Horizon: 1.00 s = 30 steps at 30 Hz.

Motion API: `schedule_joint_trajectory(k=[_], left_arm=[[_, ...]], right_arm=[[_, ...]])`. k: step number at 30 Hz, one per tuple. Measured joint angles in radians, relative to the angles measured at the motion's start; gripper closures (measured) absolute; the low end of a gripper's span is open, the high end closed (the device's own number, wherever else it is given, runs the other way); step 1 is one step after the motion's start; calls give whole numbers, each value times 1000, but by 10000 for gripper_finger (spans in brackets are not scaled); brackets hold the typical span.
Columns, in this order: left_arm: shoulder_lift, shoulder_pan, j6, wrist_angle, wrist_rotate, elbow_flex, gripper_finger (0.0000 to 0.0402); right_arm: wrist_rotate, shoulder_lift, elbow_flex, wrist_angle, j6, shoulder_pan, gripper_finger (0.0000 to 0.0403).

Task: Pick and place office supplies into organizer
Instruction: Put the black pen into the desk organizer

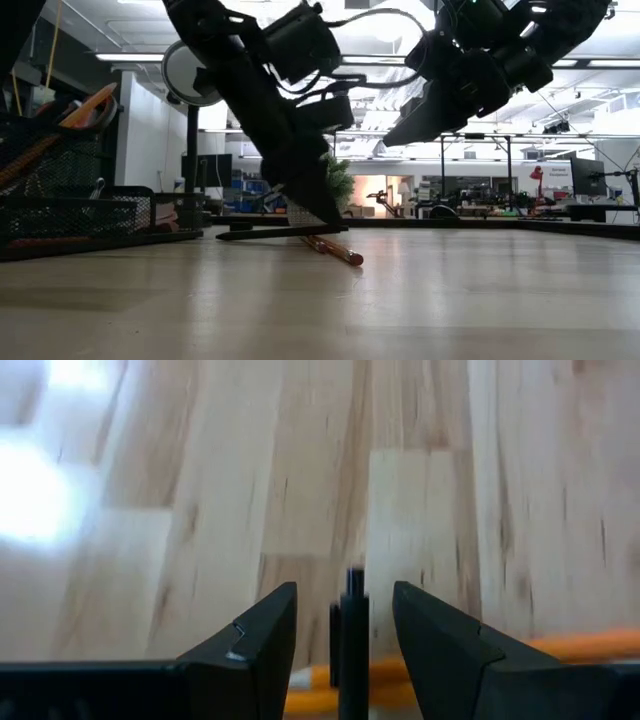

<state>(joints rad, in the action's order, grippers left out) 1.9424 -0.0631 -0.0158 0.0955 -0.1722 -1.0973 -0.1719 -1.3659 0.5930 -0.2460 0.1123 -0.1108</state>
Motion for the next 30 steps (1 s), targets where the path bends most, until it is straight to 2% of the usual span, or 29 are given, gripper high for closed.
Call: schedule_joint_trajectory(k=[30], left_arm=[[28, -1, -25, -15, 34, 1, 245]], right_arm=[[0, 0, 0, -8, -3, 0, 286]])
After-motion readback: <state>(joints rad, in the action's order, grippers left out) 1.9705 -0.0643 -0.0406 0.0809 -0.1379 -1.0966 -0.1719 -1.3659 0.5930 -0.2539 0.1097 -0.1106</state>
